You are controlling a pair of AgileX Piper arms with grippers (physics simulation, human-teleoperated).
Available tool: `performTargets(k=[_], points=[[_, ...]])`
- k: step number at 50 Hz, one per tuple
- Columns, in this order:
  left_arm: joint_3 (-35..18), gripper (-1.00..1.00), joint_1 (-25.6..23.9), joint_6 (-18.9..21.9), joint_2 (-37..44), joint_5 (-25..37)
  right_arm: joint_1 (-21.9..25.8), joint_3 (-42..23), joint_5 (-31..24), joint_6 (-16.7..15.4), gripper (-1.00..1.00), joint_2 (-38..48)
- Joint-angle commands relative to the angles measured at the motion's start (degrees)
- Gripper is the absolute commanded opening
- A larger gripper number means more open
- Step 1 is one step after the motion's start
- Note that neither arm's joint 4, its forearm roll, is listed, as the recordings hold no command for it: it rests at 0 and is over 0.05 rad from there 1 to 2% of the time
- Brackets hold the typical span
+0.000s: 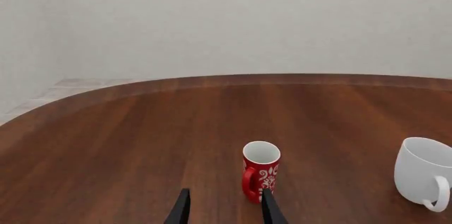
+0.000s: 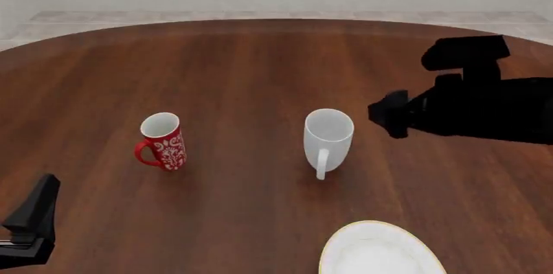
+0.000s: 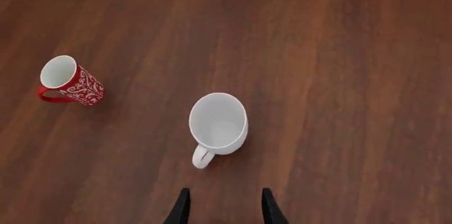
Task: Put the white mug on the plate.
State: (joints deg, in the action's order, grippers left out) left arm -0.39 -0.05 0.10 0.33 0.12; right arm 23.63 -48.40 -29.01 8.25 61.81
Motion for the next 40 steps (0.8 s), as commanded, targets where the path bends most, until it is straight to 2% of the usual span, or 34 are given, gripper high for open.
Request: performTargets(k=[1,4,5,6,7,8,10,15,17,22,32,40], points=[[-0.1,1.00,0.0,0.0,0.0,0.1,3.9,-3.8,-3.0,6.7,1.00,6.2],[0.0,1.00,0.0,0.0,0.0,0.0,5.5,-3.6,-2.1,9.5,1.00,7.3],[0.0,1.00,0.0,0.0,0.0,0.0,5.5,-3.6,-2.1,9.5,1.00,7.3],[-0.1,1.00,0.0,0.0,0.0,0.1,5.8,-3.1,-1.0,11.5,1.00,7.4],[-0.1,1.00,0.0,0.0,0.0,0.1,5.8,-3.0,-1.0,11.5,1.00,7.4],[0.0,1.00,0.0,0.0,0.0,0.0,5.7,-3.3,-1.0,10.2,1.00,7.9],[0.1,1.00,0.0,0.0,0.0,-0.1,5.7,-2.9,-0.4,10.8,1.00,8.4],[0.1,1.00,0.0,0.0,0.0,-0.1,5.7,-1.7,0.8,13.9,1.00,9.0],[0.1,1.00,0.0,0.0,0.0,-0.1,6.1,-0.8,1.6,16.1,1.00,9.2],[0.1,1.00,0.0,0.0,0.0,-0.1,6.5,0.9,3.7,18.2,1.00,10.5],[0.1,1.00,0.0,0.0,-0.1,0.0,5.8,1.8,5.4,18.1,1.00,12.4],[0.1,1.00,0.0,0.0,-0.1,-0.1,5.2,1.3,5.9,16.7,1.00,13.6]])
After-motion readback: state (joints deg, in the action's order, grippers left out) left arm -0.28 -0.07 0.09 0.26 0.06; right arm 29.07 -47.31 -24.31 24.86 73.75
